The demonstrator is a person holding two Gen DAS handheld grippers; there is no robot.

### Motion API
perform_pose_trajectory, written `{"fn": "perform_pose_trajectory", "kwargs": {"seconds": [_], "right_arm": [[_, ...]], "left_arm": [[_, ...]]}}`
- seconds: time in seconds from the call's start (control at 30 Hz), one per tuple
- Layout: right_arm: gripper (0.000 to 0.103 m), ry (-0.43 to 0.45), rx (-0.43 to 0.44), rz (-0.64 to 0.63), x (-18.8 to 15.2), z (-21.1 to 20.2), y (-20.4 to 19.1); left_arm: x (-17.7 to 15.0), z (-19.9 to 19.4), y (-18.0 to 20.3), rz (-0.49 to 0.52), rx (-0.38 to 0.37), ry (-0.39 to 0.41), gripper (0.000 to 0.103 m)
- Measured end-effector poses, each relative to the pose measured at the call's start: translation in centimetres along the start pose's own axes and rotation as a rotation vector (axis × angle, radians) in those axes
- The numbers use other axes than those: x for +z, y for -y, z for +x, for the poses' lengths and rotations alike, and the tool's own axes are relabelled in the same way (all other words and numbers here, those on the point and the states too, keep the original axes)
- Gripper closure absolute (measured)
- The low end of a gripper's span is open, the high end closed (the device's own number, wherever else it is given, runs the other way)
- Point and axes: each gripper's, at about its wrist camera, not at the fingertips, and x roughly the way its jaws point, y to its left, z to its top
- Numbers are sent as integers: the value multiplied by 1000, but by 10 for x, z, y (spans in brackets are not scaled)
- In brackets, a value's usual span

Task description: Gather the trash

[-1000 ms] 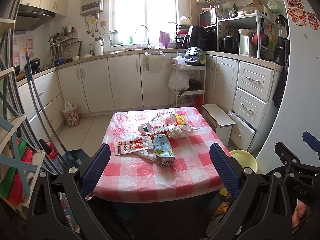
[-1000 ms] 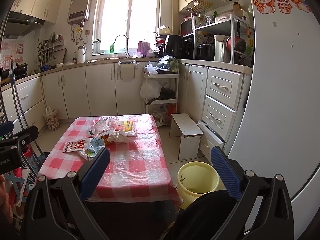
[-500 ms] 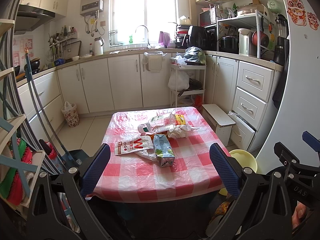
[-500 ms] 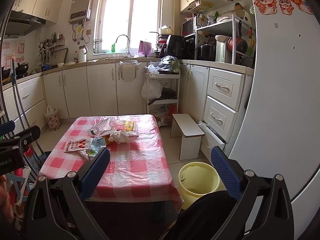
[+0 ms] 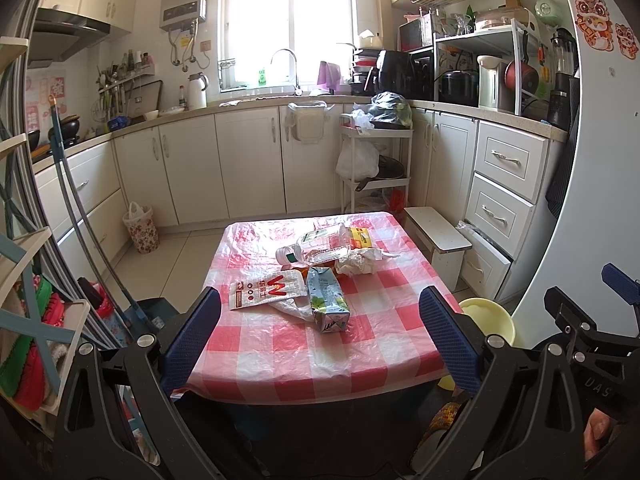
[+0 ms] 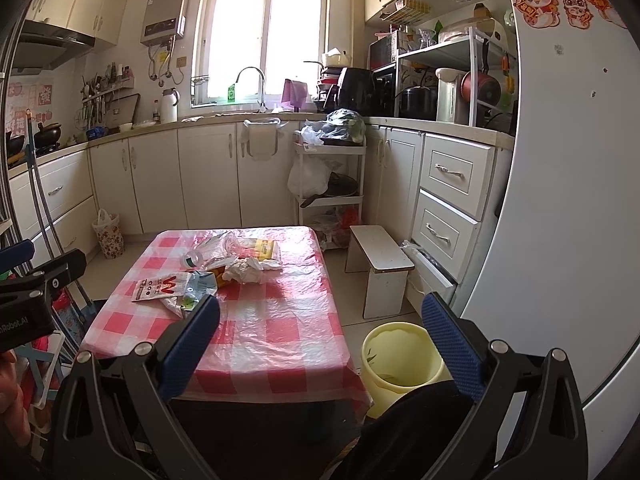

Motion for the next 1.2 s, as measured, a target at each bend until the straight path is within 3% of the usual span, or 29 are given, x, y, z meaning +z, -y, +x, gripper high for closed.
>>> {"fn": "perform_pose_trajectory", "kwargs": {"seconds": [0.67, 1.2], "right_arm": [[6, -38, 37, -19, -4, 22, -14], [6, -174, 158, -94, -27, 106, -48]], "left_arm": [[-8, 23, -11, -20, 11, -41, 7], [-31, 114, -83, -119, 98, -164, 7]]}}
